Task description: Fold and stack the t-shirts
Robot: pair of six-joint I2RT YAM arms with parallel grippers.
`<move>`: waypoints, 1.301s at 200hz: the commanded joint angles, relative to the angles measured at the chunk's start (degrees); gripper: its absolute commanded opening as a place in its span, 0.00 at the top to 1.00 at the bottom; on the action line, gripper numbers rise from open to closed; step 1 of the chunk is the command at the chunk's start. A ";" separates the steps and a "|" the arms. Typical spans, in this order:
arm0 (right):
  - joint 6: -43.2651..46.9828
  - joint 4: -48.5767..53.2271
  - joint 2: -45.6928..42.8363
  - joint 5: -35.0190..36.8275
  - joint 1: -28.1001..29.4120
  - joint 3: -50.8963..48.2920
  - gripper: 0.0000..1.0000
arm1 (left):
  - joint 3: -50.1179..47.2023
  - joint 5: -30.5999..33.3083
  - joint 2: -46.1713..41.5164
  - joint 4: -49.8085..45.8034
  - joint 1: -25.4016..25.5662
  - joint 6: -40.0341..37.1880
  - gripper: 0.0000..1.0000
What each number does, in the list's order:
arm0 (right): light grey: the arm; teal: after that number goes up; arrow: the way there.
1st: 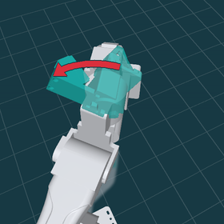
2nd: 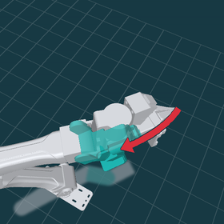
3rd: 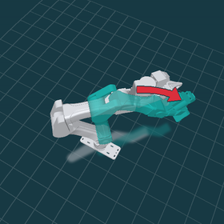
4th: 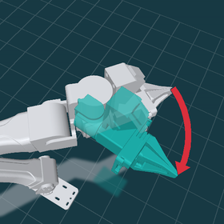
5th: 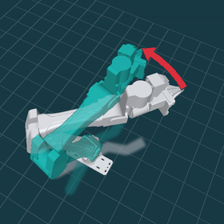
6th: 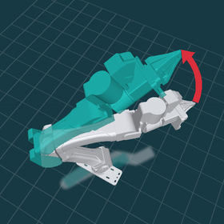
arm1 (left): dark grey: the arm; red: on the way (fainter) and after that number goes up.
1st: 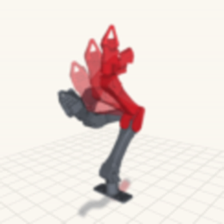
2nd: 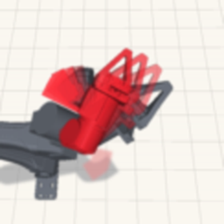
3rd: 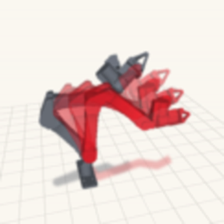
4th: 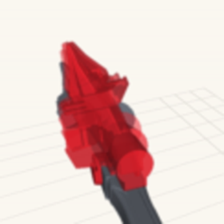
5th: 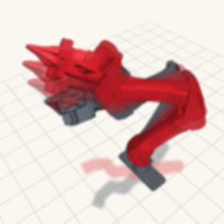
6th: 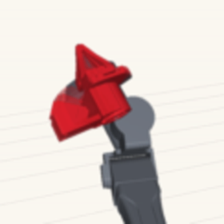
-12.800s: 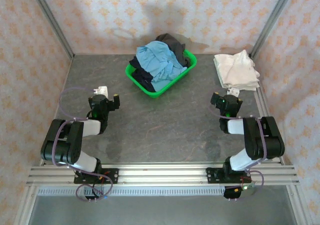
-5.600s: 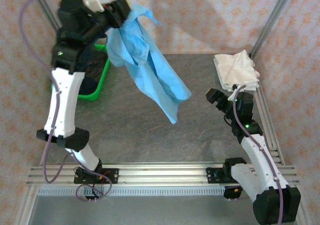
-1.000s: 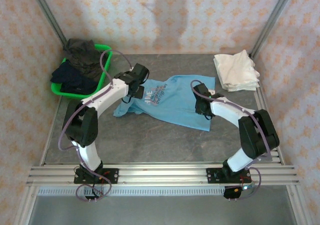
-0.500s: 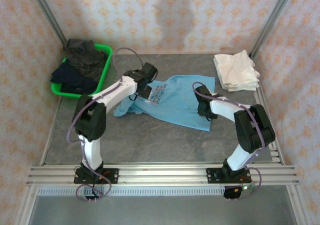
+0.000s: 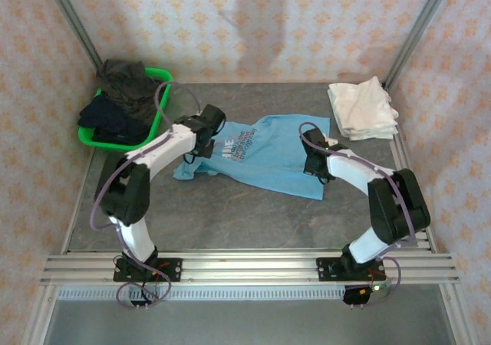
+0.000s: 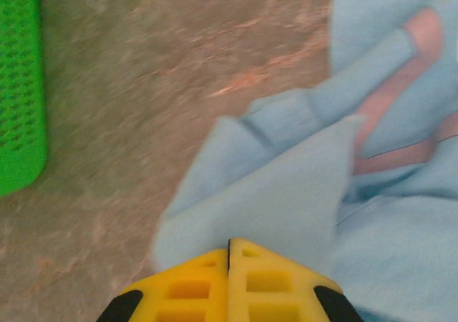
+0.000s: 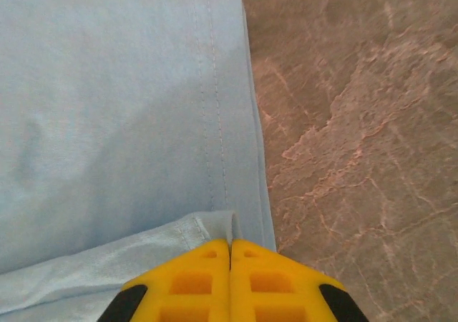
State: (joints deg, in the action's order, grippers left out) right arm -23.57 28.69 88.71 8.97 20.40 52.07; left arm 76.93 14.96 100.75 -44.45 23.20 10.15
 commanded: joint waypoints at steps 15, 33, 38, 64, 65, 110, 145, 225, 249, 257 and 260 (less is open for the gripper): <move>0.54 2.26 -7.24 -1.20 -0.03 -2.34 1.00 | -8.15 2.26 -10.93 1.32 -0.68 7.00 1.00; 0.69 2.16 -9.73 -4.37 0.78 -3.48 1.00 | -11.32 1.78 -14.88 1.77 -0.96 8.85 1.00; 0.71 2.29 -10.40 -5.16 1.30 -3.70 1.00 | -11.73 1.54 -15.68 1.67 -0.96 9.20 1.00; 1.40 2.92 -12.76 -8.70 4.91 -4.41 1.00 | -10.95 -4.74 -17.87 2.72 -0.60 7.00 0.82; 1.41 2.94 -12.81 -8.79 5.04 -4.51 1.00 | -10.81 -4.93 -17.83 2.84 -0.52 6.73 0.81; -0.90 0.58 -15.06 -8.38 6.38 -10.07 1.00 | 4.37 -3.12 -2.60 -2.20 5.46 -4.85 0.50; -1.21 -0.84 -14.97 -7.96 6.32 -11.11 1.00 | 11.93 2.96 7.22 -4.42 6.68 -12.67 0.44; -0.54 -1.52 -15.53 -6.20 6.32 -12.47 1.00 | 23.30 13.25 20.99 -12.08 5.73 -16.27 0.52; -0.51 -1.44 -15.87 -5.57 6.25 -12.61 1.00 | 22.61 12.36 20.86 -12.42 5.19 -16.28 0.52; -0.44 -1.36 -15.86 -5.29 6.27 -12.61 1.00 | 22.09 11.78 20.43 -12.49 5.06 -16.32 0.51; -0.41 -1.35 -15.89 -5.19 6.23 -12.57 1.00 | 21.94 11.75 20.22 -12.66 5.02 -16.31 0.51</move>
State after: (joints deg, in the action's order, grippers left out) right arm -23.99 27.35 74.06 0.86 26.70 40.05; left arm 98.91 24.58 122.28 -53.65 28.95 -5.10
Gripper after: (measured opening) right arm 0.045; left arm 0.483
